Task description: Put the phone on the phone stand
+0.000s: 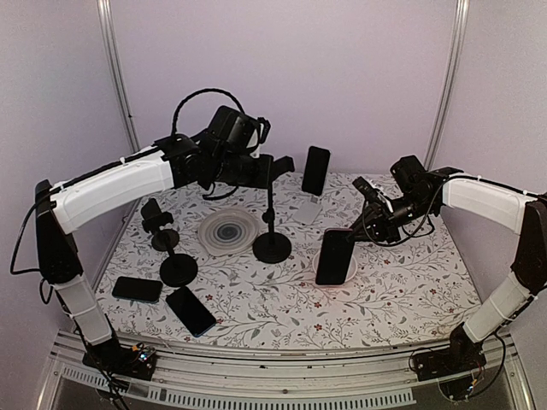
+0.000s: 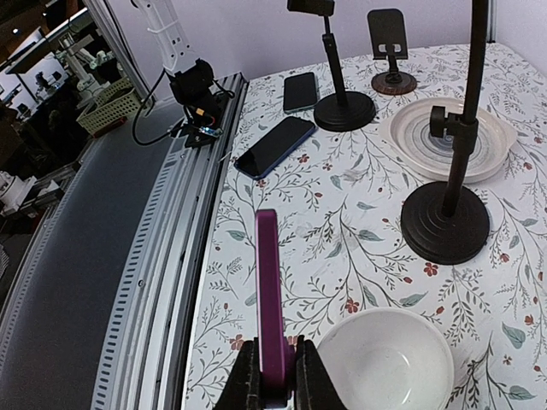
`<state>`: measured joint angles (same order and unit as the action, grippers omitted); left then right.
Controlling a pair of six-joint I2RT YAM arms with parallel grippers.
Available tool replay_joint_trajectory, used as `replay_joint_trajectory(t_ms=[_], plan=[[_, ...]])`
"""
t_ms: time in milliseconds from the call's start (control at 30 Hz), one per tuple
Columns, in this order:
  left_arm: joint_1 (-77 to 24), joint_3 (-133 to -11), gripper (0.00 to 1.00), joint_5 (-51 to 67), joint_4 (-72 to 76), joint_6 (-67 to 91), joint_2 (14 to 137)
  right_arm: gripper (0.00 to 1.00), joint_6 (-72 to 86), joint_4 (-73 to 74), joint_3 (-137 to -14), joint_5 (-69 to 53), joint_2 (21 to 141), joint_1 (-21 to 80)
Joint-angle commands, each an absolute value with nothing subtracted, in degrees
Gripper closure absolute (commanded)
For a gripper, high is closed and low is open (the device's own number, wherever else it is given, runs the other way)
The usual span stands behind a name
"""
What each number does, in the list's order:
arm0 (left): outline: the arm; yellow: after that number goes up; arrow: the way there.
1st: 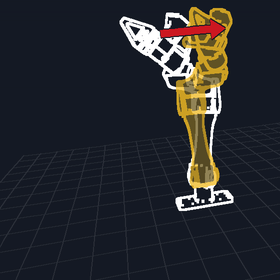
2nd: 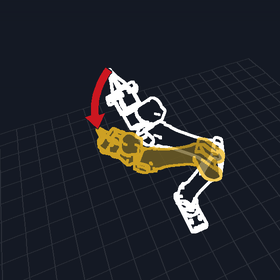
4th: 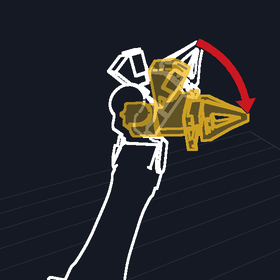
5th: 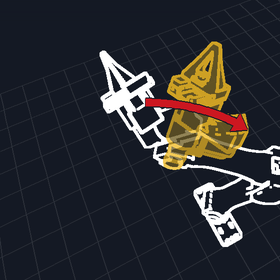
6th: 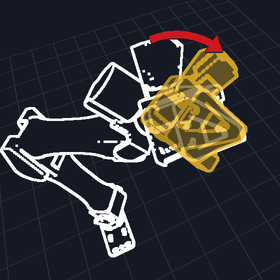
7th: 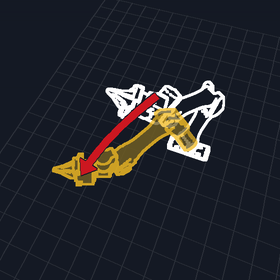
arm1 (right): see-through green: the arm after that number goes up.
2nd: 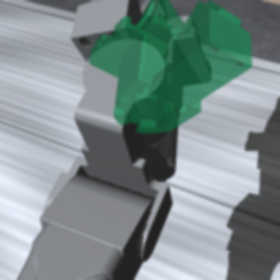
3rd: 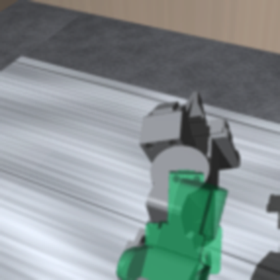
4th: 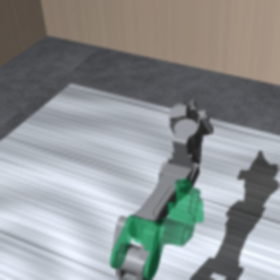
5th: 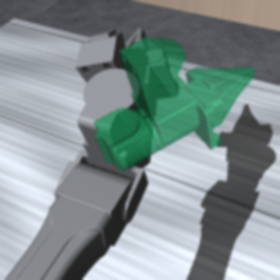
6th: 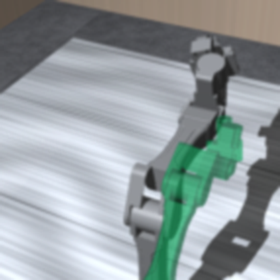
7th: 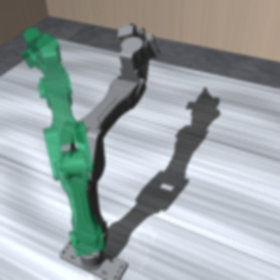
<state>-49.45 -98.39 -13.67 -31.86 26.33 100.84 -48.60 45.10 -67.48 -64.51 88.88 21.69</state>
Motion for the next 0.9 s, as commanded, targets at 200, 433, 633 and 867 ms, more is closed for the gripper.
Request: replay_joint_trajectory(t_ms=[200, 433, 633, 867], plan=[[-47.81, -97.86, 1.0, 0.24, -19.36, 10.86, 100.64, 1.0, -47.41, 43.54, -67.06, -65.92, 87.08, 21.62], [-47.32, -102.13, 1.0, 5.7, -15.41, 5.74, 104.3, 1.0, -46.94, 43.23, -66.88, -65.66, 86.73, 21.64], [-45.1, -108.72, 1.0, 9.58, -17.55, 5.17, 109.32, 1.0, -46.58, 43.03, -66.78, -65.51, 86.32, 21.67], [-42.96, -113.91, 1.0, 14.42, -20.5, 6.98, 114.67, 1.0, -46.48, 42.94, -66.58, -65.39, 86.44, 21.62]])
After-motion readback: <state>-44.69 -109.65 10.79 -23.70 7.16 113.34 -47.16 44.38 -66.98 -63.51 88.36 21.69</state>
